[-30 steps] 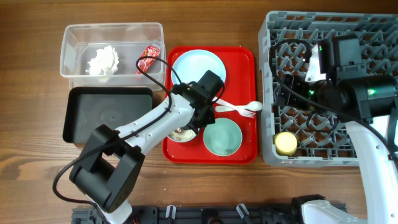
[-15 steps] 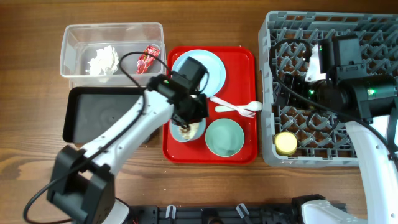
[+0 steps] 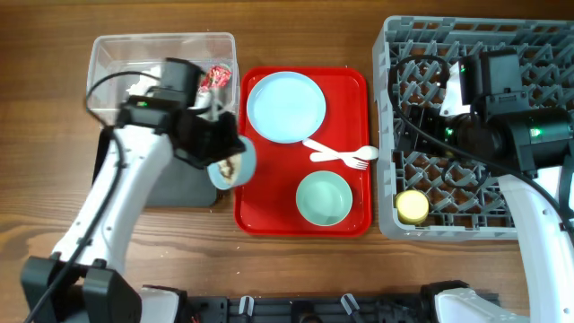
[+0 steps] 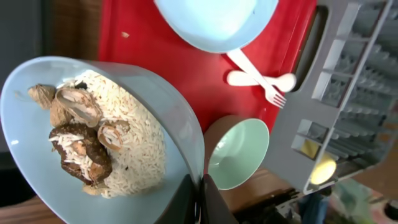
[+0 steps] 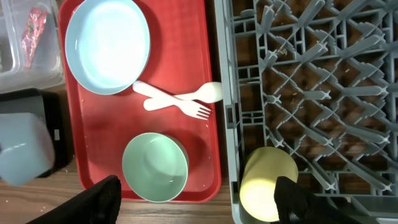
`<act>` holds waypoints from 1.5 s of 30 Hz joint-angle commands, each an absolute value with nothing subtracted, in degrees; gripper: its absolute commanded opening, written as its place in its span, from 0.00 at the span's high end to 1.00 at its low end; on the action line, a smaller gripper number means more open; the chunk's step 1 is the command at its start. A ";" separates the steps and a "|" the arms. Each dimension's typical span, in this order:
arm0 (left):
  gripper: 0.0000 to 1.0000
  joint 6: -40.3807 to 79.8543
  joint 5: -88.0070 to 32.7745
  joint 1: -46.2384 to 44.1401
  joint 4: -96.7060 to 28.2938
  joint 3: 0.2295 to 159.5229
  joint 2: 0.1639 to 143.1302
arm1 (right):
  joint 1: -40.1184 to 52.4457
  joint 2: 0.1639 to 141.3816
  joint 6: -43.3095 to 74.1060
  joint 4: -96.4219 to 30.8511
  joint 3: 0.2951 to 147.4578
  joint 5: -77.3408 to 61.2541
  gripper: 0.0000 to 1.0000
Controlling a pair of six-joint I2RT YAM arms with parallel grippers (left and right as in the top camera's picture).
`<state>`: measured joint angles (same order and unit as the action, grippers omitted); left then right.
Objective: Sort waste into correct bins and load items into the dishwasher rack
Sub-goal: 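Tip the rice bowl over the black tray to empty the food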
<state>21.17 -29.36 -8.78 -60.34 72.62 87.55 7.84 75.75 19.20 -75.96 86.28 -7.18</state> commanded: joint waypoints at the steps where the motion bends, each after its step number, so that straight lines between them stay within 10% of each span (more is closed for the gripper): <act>1: 0.96 11.20 -37.01 -0.40 -62.65 73.49 86.26 | 8.03 75.55 18.20 -75.70 85.76 -5.96 0.20; 21: 0.96 -12.64 -65.76 38.94 -67.77 67.18 91.96 | 8.03 75.55 18.02 -75.20 85.76 -5.96 0.19; 45: 0.96 -17.82 -85.38 42.57 -75.53 64.55 103.13 | 8.01 75.55 17.98 -74.83 85.76 -5.96 0.18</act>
